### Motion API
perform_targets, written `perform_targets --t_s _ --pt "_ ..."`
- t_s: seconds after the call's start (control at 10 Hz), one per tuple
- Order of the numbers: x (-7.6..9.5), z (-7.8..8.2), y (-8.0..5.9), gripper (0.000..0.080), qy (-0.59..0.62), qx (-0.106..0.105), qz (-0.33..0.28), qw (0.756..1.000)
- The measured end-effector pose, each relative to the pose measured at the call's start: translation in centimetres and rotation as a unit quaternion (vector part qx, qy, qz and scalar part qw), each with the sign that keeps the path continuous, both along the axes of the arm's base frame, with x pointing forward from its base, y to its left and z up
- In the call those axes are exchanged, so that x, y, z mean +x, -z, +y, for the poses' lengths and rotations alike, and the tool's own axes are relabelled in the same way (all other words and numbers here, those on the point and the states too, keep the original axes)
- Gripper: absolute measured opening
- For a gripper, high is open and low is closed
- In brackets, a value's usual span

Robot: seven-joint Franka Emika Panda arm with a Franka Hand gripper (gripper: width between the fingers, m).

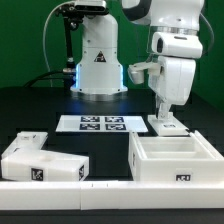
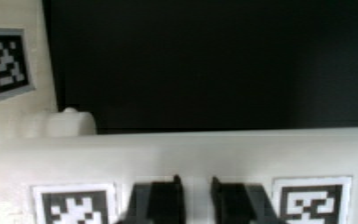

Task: Assemble cabinet

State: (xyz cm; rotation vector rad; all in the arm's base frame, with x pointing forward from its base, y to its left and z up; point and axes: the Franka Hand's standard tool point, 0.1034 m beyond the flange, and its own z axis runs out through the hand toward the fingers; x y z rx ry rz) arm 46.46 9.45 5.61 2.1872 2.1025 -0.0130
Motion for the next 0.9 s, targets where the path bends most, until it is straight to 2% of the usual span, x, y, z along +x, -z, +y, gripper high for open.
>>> perform_targets --t_s 0.9 --pt "0.44 0.52 -0.07 0.0064 0.013 -0.006 0.007 1.000"
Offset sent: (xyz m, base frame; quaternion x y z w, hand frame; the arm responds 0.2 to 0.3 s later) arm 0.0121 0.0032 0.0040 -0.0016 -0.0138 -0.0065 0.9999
